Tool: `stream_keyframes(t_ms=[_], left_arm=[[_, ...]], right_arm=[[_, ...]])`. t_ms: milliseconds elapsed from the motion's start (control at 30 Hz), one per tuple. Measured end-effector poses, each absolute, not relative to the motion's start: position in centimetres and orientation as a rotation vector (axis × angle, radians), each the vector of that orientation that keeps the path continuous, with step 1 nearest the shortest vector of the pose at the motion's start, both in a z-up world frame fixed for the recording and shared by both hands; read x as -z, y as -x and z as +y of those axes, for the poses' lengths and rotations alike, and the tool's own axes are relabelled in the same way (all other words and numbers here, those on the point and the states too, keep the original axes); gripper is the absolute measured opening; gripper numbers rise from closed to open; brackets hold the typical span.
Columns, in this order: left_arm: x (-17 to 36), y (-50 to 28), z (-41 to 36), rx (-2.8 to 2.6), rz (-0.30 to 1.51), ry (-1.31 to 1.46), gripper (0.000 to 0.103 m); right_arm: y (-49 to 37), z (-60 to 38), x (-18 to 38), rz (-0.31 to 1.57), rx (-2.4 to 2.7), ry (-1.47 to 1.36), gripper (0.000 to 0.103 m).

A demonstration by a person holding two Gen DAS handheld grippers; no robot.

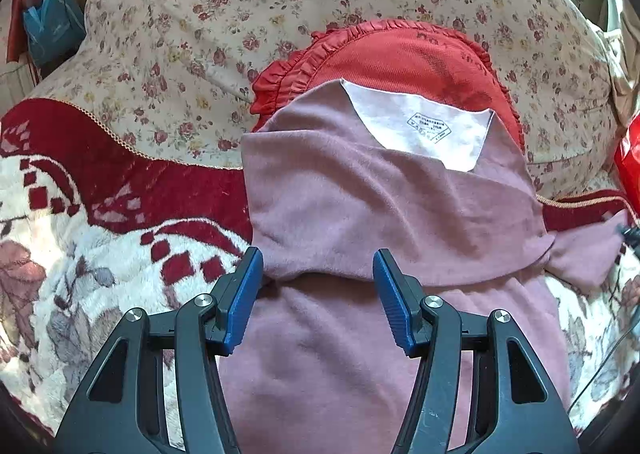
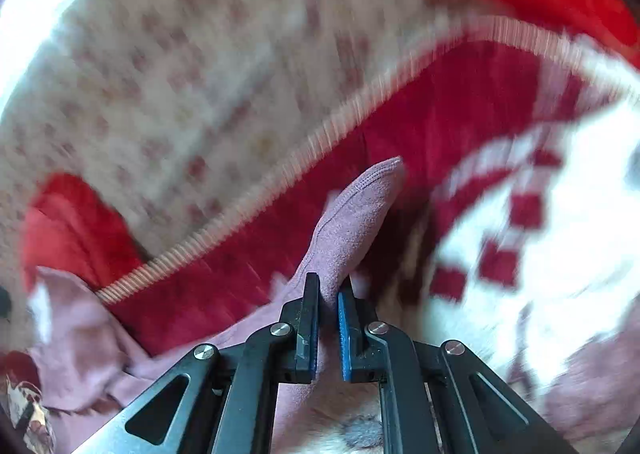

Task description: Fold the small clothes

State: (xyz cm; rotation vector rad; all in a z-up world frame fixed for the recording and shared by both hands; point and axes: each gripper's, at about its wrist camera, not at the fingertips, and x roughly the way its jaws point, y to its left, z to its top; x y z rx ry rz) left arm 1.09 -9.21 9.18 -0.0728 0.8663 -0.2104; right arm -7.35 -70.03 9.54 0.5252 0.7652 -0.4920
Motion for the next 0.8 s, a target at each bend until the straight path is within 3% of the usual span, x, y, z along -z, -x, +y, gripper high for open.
stream_keyframes(t_ms=[200, 433, 600, 800], left_arm=[[-9.7, -0.6, -8.4, 0.223, 0.851, 0.111, 0.057], [-10.8, 0.1, -5.6, 0.191, 0.816, 0.155, 0.057], [-11.5, 0.3, -3.0, 0.149, 0.788, 0.183, 0.057], [-10.8, 0.0, -1.6, 0.135, 0.795, 0.199, 0.057]], right_arm=[[7.6, -66.4, -20.3, 0.515, 0.337, -0.359, 0.007], [2.2, -50.8, -27.6, 0.381, -0.044, -0.115, 0.007], [-1.9, -37.8, -28.9, 0.361, -0.380, -0.035, 0.007], [-5.1, -27.2, -25.8, 0.486, -0.557, 0.077, 0.007]])
